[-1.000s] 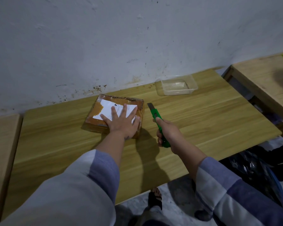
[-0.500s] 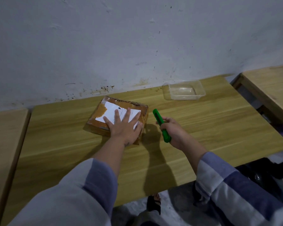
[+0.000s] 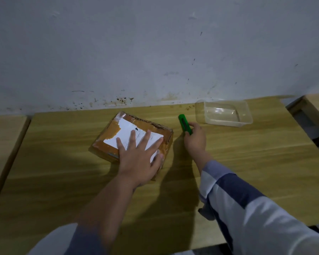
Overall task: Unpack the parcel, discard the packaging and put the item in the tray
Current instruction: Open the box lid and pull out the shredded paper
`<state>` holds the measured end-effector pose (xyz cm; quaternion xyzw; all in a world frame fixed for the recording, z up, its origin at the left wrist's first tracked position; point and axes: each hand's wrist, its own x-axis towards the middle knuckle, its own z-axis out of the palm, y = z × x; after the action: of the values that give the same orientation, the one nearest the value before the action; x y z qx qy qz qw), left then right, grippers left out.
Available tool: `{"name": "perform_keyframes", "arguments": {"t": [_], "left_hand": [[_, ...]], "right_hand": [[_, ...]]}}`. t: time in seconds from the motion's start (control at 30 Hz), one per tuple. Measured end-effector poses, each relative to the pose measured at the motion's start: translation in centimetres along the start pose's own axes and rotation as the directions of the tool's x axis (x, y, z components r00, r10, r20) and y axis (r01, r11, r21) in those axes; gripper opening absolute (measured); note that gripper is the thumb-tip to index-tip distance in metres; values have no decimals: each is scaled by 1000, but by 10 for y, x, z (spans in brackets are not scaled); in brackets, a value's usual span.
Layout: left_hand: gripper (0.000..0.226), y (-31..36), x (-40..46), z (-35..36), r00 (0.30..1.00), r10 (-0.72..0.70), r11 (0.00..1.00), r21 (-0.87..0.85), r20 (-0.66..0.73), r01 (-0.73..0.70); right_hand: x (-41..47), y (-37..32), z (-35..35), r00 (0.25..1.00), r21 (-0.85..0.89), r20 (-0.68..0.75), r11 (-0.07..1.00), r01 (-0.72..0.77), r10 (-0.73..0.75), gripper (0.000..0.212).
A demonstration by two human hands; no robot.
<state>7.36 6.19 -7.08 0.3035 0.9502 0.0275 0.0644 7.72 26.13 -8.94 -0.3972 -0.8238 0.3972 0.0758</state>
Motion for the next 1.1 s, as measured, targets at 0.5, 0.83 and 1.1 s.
{"name": "perform_keyframes", "arguments": {"t": [0.5,0.83,1.1], "left_hand": [[60,1,-3,-9,1000,-6,1000,-7,20,6],[73,-17,-10,-20,987,124,992,-47,101,-120],[61,-27,-37,-27,989,74,996,-51,129,-68]], "right_hand": [[2,-81,6,842,44,357,908,418,-405,26],[-4,-89,6,821,-152,443,872,465,-361,23],[-69,-53,-4,970,-21,223,995,99,-91,13]]}}
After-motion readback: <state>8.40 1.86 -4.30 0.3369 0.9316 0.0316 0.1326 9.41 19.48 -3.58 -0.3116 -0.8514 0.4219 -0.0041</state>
